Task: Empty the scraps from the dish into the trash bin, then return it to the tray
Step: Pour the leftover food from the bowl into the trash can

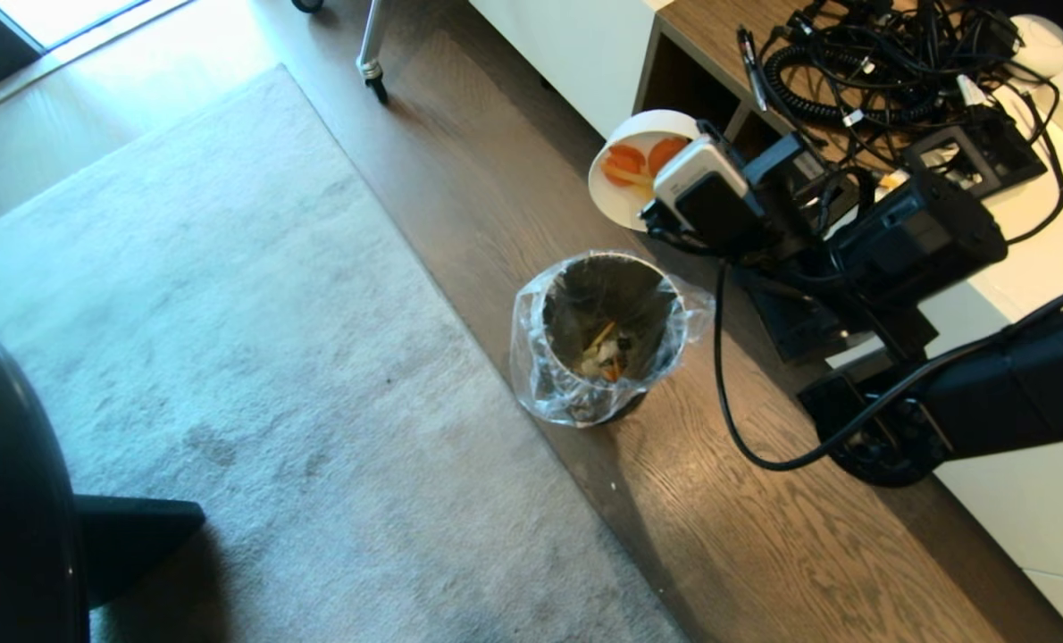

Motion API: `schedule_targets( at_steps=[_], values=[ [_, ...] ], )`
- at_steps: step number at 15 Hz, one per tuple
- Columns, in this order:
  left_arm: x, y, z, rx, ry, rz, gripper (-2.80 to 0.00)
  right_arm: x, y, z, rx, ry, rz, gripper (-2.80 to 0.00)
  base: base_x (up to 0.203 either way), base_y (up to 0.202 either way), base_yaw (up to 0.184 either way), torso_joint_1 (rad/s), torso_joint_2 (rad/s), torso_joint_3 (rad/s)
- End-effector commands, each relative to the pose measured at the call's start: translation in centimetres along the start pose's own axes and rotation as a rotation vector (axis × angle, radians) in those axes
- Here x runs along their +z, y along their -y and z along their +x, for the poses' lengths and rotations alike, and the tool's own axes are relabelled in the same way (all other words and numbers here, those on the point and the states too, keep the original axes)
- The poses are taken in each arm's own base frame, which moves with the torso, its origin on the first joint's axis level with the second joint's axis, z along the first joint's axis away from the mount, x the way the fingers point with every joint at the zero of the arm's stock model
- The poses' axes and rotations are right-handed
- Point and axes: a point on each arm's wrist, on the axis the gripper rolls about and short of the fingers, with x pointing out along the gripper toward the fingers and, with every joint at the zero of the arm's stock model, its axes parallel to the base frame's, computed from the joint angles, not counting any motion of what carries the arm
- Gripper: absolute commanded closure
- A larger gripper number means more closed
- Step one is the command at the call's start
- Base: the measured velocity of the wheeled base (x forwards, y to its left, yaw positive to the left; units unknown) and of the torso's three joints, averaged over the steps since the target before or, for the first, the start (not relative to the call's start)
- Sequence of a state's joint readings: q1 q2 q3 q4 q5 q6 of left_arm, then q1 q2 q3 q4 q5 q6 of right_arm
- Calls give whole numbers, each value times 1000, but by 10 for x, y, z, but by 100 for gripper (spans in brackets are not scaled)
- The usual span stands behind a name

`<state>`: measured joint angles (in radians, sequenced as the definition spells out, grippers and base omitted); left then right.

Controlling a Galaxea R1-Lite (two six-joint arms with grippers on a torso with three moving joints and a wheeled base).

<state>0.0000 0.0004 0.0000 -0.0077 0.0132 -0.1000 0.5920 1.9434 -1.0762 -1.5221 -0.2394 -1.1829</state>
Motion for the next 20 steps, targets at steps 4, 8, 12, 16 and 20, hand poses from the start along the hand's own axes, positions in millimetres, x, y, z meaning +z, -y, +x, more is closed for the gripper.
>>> schedule_targets(
  at_steps=[4, 8, 12, 16, 20],
  values=[
    [0, 0, 0, 1, 0, -1, 0, 9, 4, -2, -19, 78, -53, 0, 0, 0, 0, 0, 0, 0],
    [0, 0, 0, 1, 1, -1, 0, 14, 14, -6, 0, 189, -143, 0, 0, 0, 0, 0, 0, 0],
    [0, 0, 0, 1, 0, -1, 0, 9, 19, -15, 22, 176, -160, 0, 0, 0, 0, 0, 0, 0],
    [0, 0, 0, 1, 0, -1, 0, 10, 23, -15, 13, 180, -163, 0, 0, 0, 0, 0, 0, 0],
    [0, 0, 0, 1, 0, -1, 0, 15, 33, -16, 12, 265, -162, 0, 0, 0, 0, 0, 0, 0]
  ],
)
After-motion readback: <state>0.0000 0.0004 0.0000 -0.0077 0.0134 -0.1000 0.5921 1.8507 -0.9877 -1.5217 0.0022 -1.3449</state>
